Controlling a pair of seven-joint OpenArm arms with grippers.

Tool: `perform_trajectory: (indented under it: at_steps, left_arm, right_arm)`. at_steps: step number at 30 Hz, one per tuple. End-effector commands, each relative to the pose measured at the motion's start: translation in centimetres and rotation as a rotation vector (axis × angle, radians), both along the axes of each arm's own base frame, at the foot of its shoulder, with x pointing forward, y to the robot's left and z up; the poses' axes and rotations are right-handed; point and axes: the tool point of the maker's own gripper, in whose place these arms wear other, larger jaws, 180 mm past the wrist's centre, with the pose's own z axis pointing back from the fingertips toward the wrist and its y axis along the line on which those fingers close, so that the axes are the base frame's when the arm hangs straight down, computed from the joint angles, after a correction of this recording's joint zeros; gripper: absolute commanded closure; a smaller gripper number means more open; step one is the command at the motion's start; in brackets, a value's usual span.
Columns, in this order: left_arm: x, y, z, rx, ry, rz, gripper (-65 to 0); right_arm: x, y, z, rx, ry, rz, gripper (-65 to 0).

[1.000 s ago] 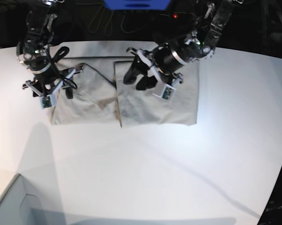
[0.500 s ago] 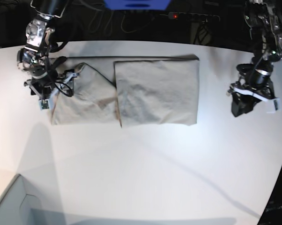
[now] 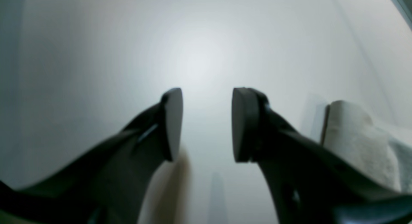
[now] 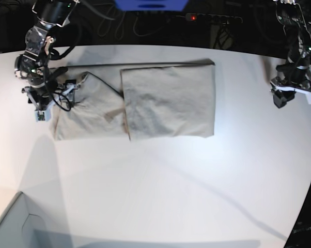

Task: Layout the t-shirt on the table in an organized manner, then fold the t-shirt properly
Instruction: 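Release the fold and raise the left gripper away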

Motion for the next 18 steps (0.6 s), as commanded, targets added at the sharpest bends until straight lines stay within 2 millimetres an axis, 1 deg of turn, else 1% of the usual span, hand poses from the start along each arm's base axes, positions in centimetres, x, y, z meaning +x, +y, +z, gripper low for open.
perform_trajectory:
  at_steps: [1, 5, 7, 9, 12, 13, 15, 18]
  left_arm:
    - [0.8, 0.4, 1.3, 0.014, -0.046, -0.001, -24.5]
    - [0.9, 0.4, 1.5, 0.016, -0.051, -0.003, -24.5]
    - [0.9, 0.4, 1.5, 0.016, -0.051, -0.003, -24.5]
    - [0.8, 0.4, 1.5, 0.017, -0.049, -0.003, -24.5]
    - [0.7, 0.5, 1.2, 0.019, -0.041, -0.003, -24.5]
    - [0.7, 0.5, 1.2, 0.019, -0.041, -0.003, -24.5]
    - [0.7, 0.3, 1.2, 0.017, -0.040, -0.006, -24.5]
    - [1.3, -1.9, 0.5, -0.001, -0.029, -0.064, -24.5]
  right_arm:
    - [1.1, -0.6, 1.2, -0.014, -0.047, -0.003, -45.5]
    - [1.1, -0.9, 0.9, -0.012, -0.035, -0.003, -45.5]
    - [1.1, -0.6, 0.1, 0.007, -0.014, -0.004, -45.5]
    - [0.5, -0.2, -0.9, 0.027, 0.014, -0.005, -45.4]
    - [-0.1, 0.3, -1.8, 0.043, 0.039, 0.004, -43.9]
    - [-0.2, 0.4, -1.9, 0.044, 0.042, 0.007, -41.0]
    - [-0.2, 1.1, -1.9, 0.050, 0.043, 0.032, -31.3]
    - [-0.5, 2.2, -2.1, 0.063, 0.052, 0.086, -11.3]
